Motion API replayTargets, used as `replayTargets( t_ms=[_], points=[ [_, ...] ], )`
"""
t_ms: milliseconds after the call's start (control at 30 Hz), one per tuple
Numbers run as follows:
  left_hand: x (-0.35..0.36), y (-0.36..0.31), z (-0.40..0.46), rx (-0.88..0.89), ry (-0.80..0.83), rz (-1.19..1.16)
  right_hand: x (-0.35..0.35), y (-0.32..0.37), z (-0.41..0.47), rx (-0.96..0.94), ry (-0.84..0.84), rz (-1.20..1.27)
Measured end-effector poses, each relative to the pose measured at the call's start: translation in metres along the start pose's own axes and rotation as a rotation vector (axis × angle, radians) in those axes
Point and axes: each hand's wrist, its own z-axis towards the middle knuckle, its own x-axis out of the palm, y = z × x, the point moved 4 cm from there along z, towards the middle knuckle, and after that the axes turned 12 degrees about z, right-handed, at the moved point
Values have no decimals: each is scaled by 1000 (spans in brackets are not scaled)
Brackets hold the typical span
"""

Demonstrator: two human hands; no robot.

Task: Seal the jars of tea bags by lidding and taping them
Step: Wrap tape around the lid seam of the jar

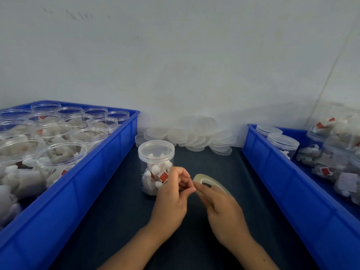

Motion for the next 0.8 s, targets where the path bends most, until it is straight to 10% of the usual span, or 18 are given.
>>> replayTargets(
  t_ms=[267, 567, 800],
  points=[
    [-8, -7, 5, 62, -109, 25, -14, -6, 5, 115, 38, -167],
    [-12, -5, 1, 254, -111, 332, -6, -9, 2, 111, -59, 356],
    [-50, -4, 9, 213, -601, 343, -8, -13, 1, 120, -178, 407]
  ],
)
